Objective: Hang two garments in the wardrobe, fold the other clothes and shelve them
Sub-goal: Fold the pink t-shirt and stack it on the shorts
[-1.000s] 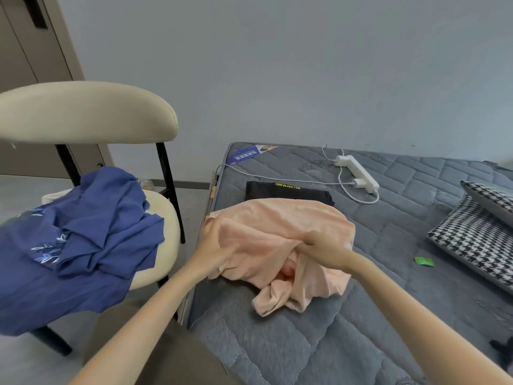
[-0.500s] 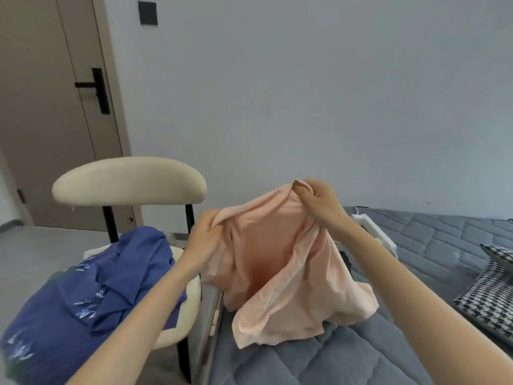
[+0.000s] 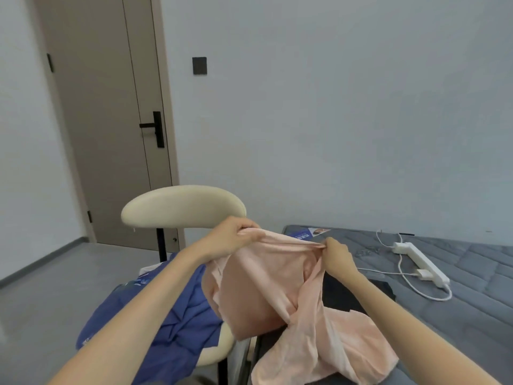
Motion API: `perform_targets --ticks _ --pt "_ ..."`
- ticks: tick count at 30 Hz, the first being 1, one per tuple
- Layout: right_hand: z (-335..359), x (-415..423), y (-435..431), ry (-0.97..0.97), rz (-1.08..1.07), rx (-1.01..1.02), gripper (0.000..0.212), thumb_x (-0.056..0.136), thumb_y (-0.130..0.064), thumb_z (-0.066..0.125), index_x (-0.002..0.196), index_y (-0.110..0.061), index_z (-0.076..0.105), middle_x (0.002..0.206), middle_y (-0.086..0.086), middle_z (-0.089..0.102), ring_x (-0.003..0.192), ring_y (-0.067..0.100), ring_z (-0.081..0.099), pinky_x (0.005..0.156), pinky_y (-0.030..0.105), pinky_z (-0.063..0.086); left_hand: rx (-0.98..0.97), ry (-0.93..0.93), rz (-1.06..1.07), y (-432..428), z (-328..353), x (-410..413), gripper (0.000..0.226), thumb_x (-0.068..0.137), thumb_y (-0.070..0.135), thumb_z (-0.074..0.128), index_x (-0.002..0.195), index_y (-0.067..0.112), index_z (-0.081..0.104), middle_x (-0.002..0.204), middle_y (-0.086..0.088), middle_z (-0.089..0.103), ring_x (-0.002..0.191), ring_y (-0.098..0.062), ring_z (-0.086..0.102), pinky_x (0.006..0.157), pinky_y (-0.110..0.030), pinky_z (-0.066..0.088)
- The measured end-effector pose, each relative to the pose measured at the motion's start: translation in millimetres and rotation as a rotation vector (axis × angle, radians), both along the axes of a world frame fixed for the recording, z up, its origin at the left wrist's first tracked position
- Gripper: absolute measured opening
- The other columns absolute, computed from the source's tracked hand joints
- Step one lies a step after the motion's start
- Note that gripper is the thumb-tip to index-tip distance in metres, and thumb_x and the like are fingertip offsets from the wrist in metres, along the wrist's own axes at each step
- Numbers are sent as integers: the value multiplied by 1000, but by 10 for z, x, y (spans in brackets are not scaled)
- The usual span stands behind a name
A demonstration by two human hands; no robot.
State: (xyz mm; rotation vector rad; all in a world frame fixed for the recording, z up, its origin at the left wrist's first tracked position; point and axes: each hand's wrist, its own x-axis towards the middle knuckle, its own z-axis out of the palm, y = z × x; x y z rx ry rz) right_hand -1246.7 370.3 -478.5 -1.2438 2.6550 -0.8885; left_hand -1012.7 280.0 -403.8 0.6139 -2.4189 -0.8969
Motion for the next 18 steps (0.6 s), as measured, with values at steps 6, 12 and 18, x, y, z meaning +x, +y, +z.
perform_targets --ticks 6,12,18 --pt "-44 300 -43 -502 1 -38 31 98 -15 38 121 4 49 118 22 58 103 35 57 88 46 51 307 437 202 50 -32 -123 40 98 36 47 88 0 59 78 -7 50 73 -13 48 67 -28 39" --pt "-188 516 -30 300 68 14 19 97 -9 33 116 -10 34 110 9 57 92 30 61 66 34 37 760 746 390 -66 26 -100 33 94 43 51 82 15 63 76 -5 62 70 -17 60 66 -30 50" --pt "-361 342 108 418 83 184 15 97 -5 40 110 -12 37 115 6 51 102 22 59 71 29 44 753 852 443 -159 167 29 30 91 46 56 80 19 64 77 -1 64 74 -16 61 68 -31 53"
